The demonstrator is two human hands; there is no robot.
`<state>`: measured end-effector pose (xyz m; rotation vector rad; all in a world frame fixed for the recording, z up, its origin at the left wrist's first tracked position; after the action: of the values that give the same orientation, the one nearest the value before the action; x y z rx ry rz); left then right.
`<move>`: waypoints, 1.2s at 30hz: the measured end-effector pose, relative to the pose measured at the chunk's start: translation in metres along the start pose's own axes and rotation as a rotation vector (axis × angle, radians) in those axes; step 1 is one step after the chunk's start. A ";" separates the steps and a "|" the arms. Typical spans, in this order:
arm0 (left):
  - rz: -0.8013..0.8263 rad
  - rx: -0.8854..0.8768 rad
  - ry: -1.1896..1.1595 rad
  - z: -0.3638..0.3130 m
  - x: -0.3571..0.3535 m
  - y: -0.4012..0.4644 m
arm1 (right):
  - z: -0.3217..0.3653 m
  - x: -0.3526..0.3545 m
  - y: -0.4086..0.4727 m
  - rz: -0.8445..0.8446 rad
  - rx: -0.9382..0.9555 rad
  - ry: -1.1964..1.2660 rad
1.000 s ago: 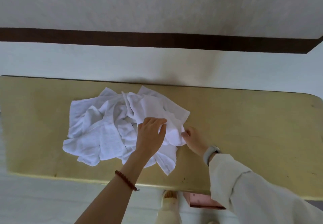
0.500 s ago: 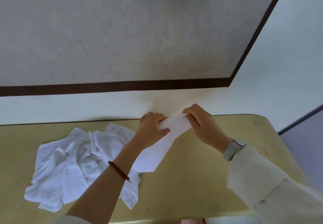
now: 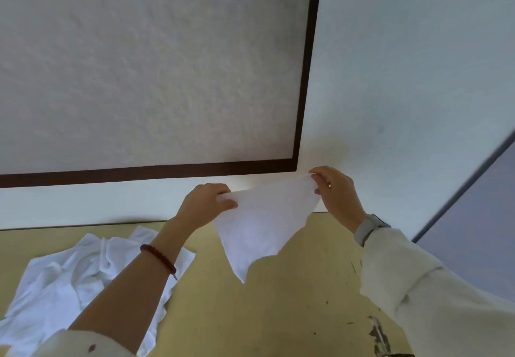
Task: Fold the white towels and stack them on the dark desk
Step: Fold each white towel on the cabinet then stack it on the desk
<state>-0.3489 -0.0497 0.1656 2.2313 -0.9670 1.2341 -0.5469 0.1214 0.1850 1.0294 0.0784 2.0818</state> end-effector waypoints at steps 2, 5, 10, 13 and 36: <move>-0.148 0.031 0.005 -0.005 0.014 0.003 | -0.003 0.007 0.007 -0.024 0.013 0.001; -0.356 0.007 -0.014 -0.014 0.033 0.001 | 0.004 0.018 0.015 -0.070 0.061 0.000; -0.499 -0.159 -0.029 -0.018 0.034 -0.027 | 0.011 0.025 -0.003 -0.108 0.136 0.038; -0.483 -0.190 -0.061 -0.001 0.010 -0.053 | -0.001 0.010 -0.036 -0.066 0.159 0.013; 0.141 0.428 -0.436 0.152 -0.207 -0.131 | -0.146 -0.126 -0.210 0.408 -0.429 -0.103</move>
<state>-0.2423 0.0192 -0.0935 2.8971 -1.1127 1.1145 -0.4715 0.2185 -0.0722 0.9338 -0.6519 2.2572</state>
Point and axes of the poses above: each hand's wrist, its own y-axis towards the middle knuckle, its own x-axis out of the back of the hand, z = x × y, the point moved 9 cm from there along y, towards the middle knuckle, and after that the axes turned 4 degrees about -y, right-handed, at the moved point
